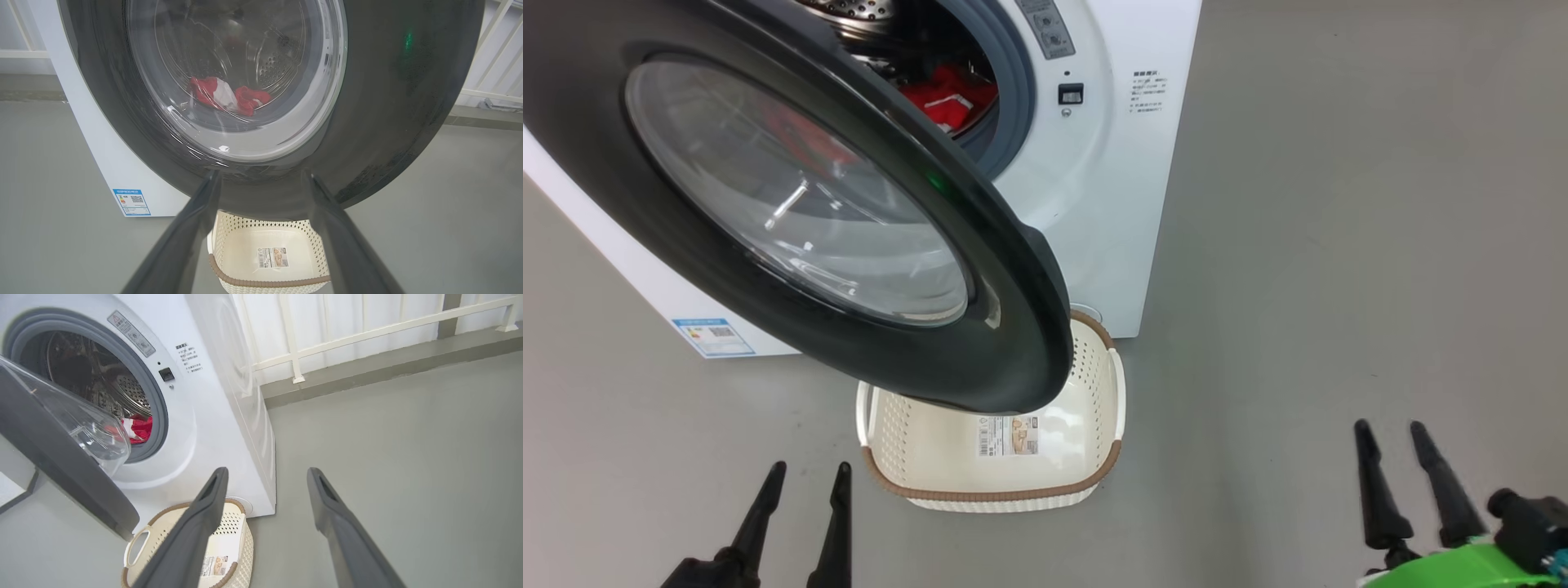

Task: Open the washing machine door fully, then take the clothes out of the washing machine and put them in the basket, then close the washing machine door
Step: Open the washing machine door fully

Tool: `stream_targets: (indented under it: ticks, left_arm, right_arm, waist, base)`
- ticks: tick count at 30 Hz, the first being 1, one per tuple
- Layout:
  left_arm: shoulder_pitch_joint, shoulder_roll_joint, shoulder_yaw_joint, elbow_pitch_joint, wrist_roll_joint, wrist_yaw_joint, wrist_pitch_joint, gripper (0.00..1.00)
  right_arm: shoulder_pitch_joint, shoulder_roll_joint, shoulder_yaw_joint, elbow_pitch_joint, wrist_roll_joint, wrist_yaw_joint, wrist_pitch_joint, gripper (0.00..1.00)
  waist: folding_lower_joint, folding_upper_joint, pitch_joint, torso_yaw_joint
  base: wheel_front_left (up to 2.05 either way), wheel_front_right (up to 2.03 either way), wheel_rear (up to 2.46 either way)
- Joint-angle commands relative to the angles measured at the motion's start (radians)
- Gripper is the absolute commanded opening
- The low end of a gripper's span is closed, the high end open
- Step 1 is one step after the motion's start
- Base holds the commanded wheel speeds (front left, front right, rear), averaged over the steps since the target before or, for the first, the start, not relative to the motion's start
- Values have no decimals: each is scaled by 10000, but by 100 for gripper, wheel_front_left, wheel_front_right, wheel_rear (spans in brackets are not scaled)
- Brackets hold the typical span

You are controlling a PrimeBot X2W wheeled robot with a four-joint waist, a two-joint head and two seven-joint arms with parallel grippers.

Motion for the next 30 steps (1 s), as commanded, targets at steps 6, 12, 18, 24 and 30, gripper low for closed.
stream_targets:
  ticks: [6, 12, 18, 24, 30]
  left_arm:
    - [-222, 106, 293, -262, 9, -56, -122, 100]
    - [-304, 106, 209, -285, -12, -56, -122, 100]
    - [-413, 106, 57, -279, -111, -56, -122, 100]
    - [-636, 106, -120, -242, -236, -56, -122, 100]
    - [-861, 106, -380, -152, -378, -56, -122, 100]
  right_arm:
    - [-956, -282, 1727, -438, 1776, 48, -93, 0]
    - [-2561, -555, 3040, -971, 5661, 48, -93, 0]
    - [-3996, -1302, 3967, -1103, 8971, 48, -80, 0]
    - [-5451, -1950, 4283, -779, 11515, 48, 1648, 0]
    - [-6481, -2234, 4032, 259, 13100, 48, 4781, 0]
  waist:
    - [0, 0, 47, 127]
    - [0, 0, 126, 390]
    - [0, 0, 357, 762]
    - [0, 0, 707, 1104]
    - [0, 0, 934, 1461]
  base:
    - [0, 0, 0]
    - [0, 0, 0]
    - [0, 0, 0]
    - [0, 0, 0]
    - [0, 0, 0]
